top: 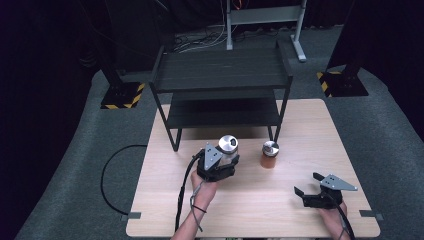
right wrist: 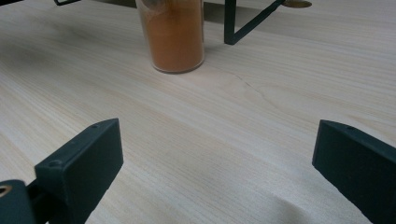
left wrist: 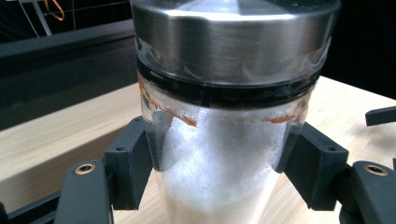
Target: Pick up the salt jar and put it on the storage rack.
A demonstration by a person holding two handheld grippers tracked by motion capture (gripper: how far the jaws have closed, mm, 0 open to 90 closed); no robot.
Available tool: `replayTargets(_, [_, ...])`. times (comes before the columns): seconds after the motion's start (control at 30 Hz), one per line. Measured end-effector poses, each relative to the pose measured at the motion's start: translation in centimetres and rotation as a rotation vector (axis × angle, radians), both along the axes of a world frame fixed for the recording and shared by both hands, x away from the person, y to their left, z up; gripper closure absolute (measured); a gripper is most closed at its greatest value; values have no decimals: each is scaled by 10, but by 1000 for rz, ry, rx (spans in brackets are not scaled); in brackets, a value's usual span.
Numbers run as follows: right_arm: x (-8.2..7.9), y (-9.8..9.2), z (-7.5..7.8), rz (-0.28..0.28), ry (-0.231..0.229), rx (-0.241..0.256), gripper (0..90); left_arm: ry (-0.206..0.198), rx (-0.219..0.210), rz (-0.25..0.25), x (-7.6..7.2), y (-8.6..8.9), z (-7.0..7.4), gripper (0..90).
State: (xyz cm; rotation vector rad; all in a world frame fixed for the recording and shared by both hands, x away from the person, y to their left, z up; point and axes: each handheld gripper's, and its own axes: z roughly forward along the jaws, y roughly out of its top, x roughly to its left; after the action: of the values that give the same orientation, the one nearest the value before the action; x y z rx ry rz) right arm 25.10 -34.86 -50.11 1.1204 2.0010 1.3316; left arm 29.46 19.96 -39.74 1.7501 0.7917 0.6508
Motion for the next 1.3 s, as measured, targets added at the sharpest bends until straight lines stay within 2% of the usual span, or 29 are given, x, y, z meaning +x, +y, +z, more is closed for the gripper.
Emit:
replayTargets(0.4, [0, 1, 0, -2, 0, -3, 10, 16, -25, -28, 19, 2, 14, 314])
replayTargets(0.7, [0, 0, 0, -2, -1, -2, 10, 28, -13, -43, 28, -1, 25, 314])
replayTargets(1.0, [0, 0, 0, 0, -2, 0, 11, 24, 8, -56, 32, -4, 33, 314])
replayTargets(1.3, [0, 0, 0, 0, -2, -1, 11, 33, 8, -58, 35, -6, 36, 313])
